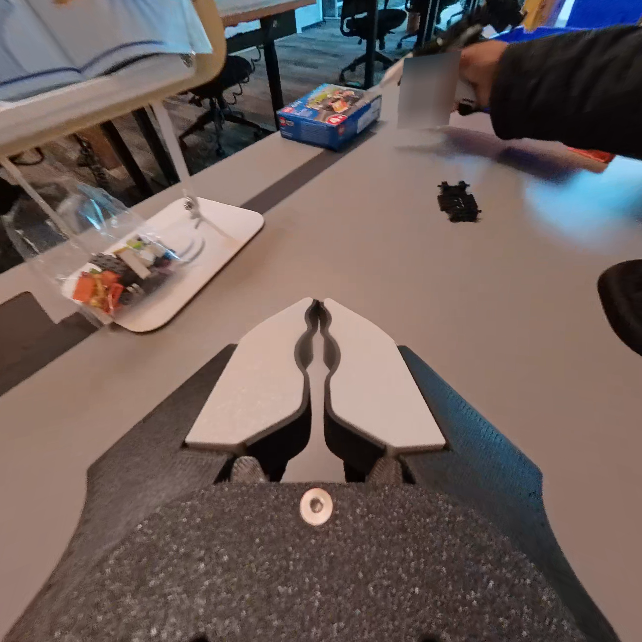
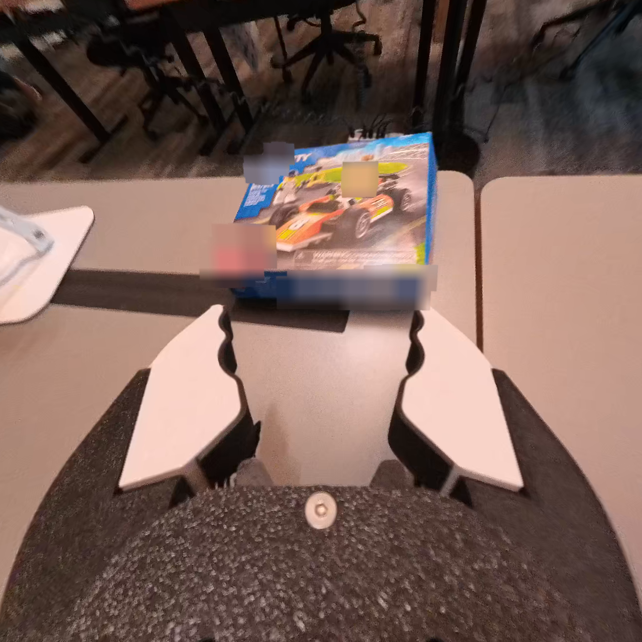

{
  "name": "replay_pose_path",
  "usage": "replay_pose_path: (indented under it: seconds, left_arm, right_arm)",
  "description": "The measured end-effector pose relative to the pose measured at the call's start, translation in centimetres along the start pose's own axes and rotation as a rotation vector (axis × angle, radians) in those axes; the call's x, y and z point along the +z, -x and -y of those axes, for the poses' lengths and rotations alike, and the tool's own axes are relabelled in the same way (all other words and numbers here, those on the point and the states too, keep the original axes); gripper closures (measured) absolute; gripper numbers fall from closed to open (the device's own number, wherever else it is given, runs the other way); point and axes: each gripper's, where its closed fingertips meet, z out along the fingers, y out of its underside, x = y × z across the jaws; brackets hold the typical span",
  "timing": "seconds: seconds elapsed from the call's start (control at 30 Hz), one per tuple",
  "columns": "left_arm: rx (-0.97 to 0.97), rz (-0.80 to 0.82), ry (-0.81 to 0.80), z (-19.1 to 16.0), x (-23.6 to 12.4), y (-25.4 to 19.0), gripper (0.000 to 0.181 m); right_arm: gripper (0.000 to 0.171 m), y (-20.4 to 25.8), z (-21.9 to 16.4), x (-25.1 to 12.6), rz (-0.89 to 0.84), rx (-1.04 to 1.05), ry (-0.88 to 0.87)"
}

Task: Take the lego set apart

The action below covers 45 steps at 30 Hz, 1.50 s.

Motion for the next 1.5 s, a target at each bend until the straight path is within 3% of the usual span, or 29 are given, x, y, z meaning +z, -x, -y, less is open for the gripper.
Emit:
replay_pose_path:
  seconds: [0.17,0.27,0.33,0.5,0.67,0.87,1.07,1.3,1.5]
  left_arm:
    - [-0.036,-0.015,0.019,-1.4,1.1,-2.3,0.181]
    - [-0.059,-0.02,0.01,-1.4,1.8,-3.0,0.181]
    - [-0.061,-0.018,0.012,-1.4,2.2,-3.2,0.181]
    - [-0.076,-0.048,0.013,-1.5,2.9,-3.6,0.181]
    - [-0.069,-0.074,-0.014,-1.2,2.8,-4.0,0.181]
    - [-0.061,-0.066,-0.072,-0.3,1.4,-3.4,0.181]
    - [-0.055,-0.03,-0.11,-0.1,-0.1,-1.7,0.181]
    - [0.037,0.009,-0.077,-1.8,-0.8,-0.9,0.181]
    - [0.036,-0.026,-0.145,-0.8,-1.8,-0.4,0.164]
  right_arm:
    - [0.054,-3.6,1.3,4.1,0.03,0.135,0.127]
    - [0.054,-4.3,0.5,6.6,0.05,0.166,0.235]
    - [0.074,-3.8,-0.6,7.5,0.099,0.161,0.309]
    - [0.109,-1.9,-0.2,6.7,0.251,0.172,0.26]
    - [0.123,0.6,1.1,2.5,0.238,-0.06,0.168]
    - [0.135,9.7,2.8,-4.4,0.143,-0.548,0.009]
    - [0.142,23.2,-0.8,-9.2,0.031,-0.983,-0.158]
    - [0.144,35.5,-7.0,-12.9,0.05,-1.23,-0.35]
    - [0.147,42.6,-11.6,-15.4,0.172,-1.321,-0.466]
